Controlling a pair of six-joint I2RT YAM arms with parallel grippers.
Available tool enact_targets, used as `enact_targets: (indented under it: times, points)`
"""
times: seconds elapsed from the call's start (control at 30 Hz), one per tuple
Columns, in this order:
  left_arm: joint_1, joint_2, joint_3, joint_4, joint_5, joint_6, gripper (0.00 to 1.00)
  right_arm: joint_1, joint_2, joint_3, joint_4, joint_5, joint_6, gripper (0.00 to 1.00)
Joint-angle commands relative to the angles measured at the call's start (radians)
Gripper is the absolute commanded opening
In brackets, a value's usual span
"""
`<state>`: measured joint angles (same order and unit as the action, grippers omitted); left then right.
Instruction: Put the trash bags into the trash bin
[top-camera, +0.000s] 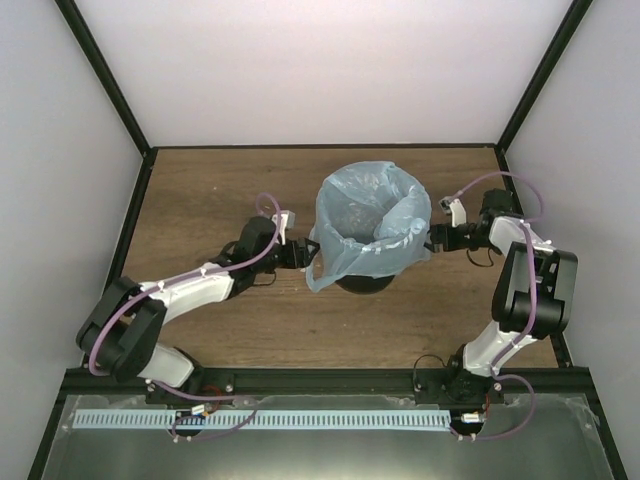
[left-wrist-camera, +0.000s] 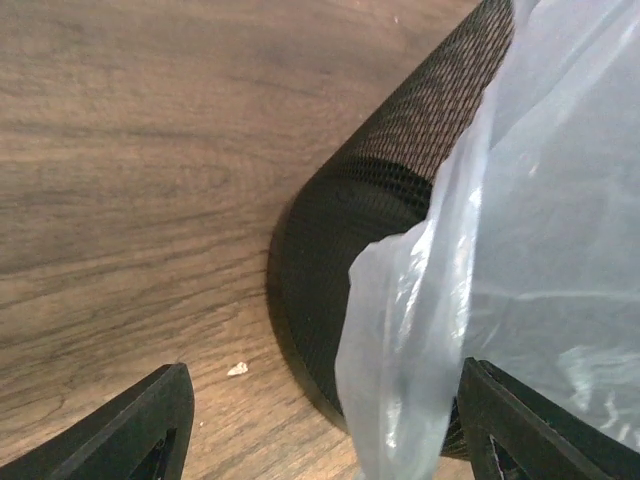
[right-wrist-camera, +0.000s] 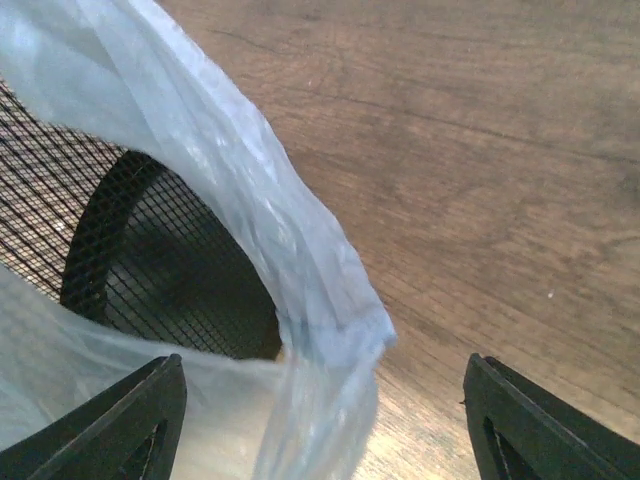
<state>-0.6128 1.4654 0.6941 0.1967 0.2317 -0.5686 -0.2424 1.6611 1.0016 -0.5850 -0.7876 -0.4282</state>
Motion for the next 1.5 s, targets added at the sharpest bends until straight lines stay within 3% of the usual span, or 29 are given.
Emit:
enact_targets:
  times: [0.0, 0.17, 0.23, 0.4, 0.5, 0.53, 0.73, 1.1, 1.2, 1.27, 1.47]
  points:
    - [0.009, -0.059, 0.041, -0.034, -0.080, 0.033, 0.73, 0.031, 0.012, 0.066, -0.001, -0.026, 0.012, 0.77]
    - [0.030, 0.002, 0.119, -0.074, -0.041, 0.070, 0.62, 0.080, 0.039, 0.075, 0.012, 0.004, 0.025, 0.73]
    - [0.031, 0.051, 0.146, -0.080, -0.019, 0.075, 0.49, 0.090, 0.049, 0.075, 0.013, 0.005, 0.029, 0.67]
    - [0.034, 0.143, 0.148, -0.054, 0.015, 0.074, 0.13, 0.095, 0.075, 0.058, 0.025, 0.008, 0.026, 0.25]
    - [0.036, 0.197, 0.134, -0.048, 0.035, 0.065, 0.04, 0.106, 0.101, 0.041, 0.032, 0.018, 0.022, 0.04]
    - [0.037, 0.212, 0.129, -0.049, 0.047, 0.061, 0.04, 0.113, 0.111, 0.032, 0.034, 0.027, 0.019, 0.01]
    - [0.038, 0.239, 0.052, -0.006, 0.139, 0.017, 0.04, 0.169, 0.146, -0.025, 0.040, 0.090, 0.008, 0.01]
    - [0.039, 0.236, -0.017, -0.060, 0.119, 0.021, 0.07, 0.176, 0.155, -0.071, 0.067, 0.191, 0.022, 0.01]
    - [0.041, 0.191, -0.002, -0.125, 0.077, 0.035, 0.15, 0.147, 0.102, -0.061, 0.036, 0.160, 0.019, 0.07]
    - [0.045, 0.143, 0.012, -0.191, 0.052, 0.052, 0.30, 0.096, 0.058, -0.035, -0.007, 0.094, 0.006, 0.14]
    - [0.048, -0.008, 0.082, -0.394, -0.009, 0.124, 0.58, -0.029, -0.083, 0.008, -0.120, -0.035, -0.059, 0.46]
